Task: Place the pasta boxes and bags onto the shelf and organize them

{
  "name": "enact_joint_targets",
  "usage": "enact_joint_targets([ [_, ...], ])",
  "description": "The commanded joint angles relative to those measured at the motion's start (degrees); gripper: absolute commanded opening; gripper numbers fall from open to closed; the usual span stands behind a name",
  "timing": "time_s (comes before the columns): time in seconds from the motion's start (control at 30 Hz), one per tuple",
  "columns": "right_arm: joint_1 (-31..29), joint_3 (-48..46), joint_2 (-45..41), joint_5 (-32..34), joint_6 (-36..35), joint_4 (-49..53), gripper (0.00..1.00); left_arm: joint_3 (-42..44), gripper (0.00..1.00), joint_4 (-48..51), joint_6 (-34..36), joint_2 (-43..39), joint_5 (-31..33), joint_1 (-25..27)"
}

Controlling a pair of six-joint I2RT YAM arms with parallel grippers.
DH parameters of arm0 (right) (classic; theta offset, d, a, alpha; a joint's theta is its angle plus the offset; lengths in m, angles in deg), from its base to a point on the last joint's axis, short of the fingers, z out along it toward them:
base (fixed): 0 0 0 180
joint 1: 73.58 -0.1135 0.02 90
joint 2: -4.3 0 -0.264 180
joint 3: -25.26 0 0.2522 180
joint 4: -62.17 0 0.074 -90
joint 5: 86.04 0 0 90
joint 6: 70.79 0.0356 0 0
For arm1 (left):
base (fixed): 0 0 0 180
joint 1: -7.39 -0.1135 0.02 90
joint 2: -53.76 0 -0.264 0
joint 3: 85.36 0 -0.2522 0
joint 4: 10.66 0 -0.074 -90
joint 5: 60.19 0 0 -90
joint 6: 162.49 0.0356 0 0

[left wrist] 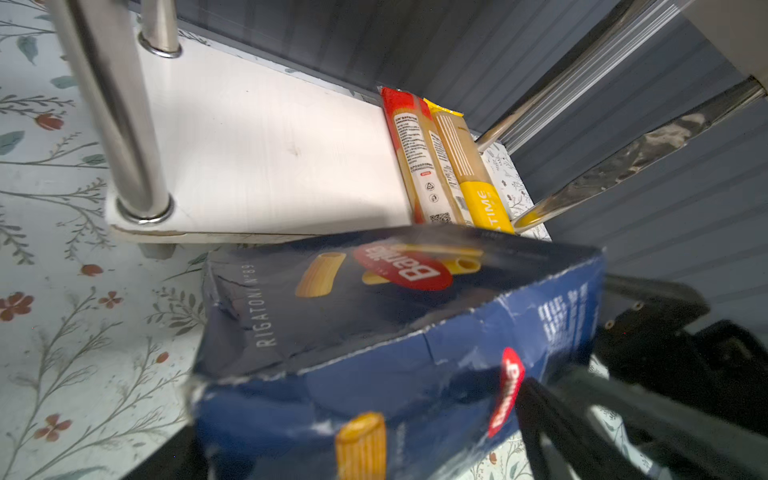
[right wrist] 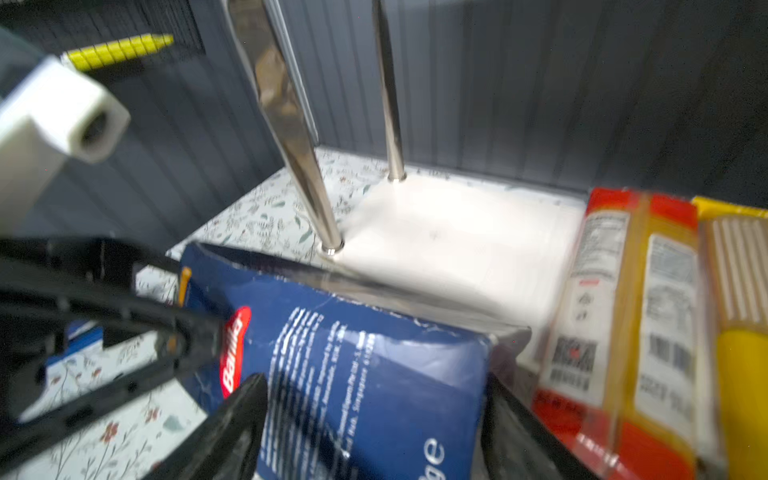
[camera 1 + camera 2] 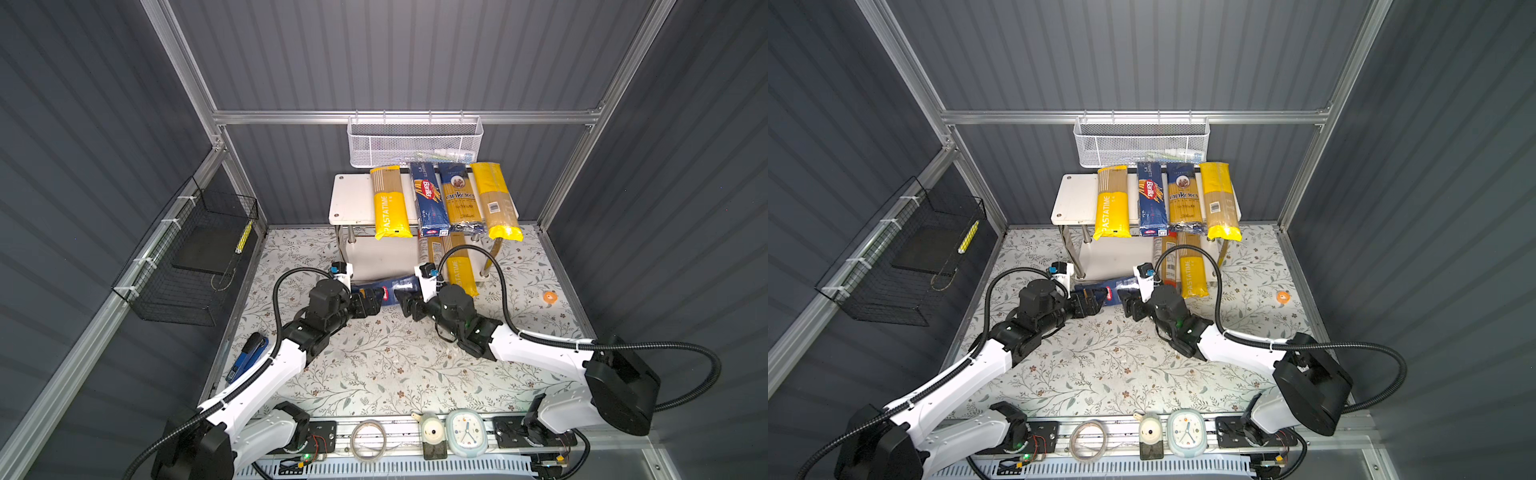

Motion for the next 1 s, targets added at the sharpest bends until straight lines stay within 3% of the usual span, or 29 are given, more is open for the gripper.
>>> enact_joint_targets([
  [0.0,-5.8,-2.0,0.3,-9.8,2.5,-4.0,0.79,1.0,0.99,-12.4,-0.6,-4.6,-9.2,3.5],
  [0.27,-9.2,-7.4,-2.2,-5.9,3.7,-2.0,0.79,6.8,1.0,-3.8,-2.4,-10.8,-6.7,3.4],
  [0.63,-9.2,-13.5,-7.7,-5.4,7.8,1.6,0.83,10.8,1.0,19.2,-4.7,-21.4,6.1,3.4],
  [0.8,-4.4,-14.3,-9.0,-13.3,14.2,1.2,0.85,9.9,1.0,20.8,-5.0,-19.0,11.6,3.3],
  [0.97,2.8,-12.9,-7.0,-22.5,20.7,2.6,0.85,9.1,1.0,16.2,-4.3,-11.4,12.1,3.1],
])
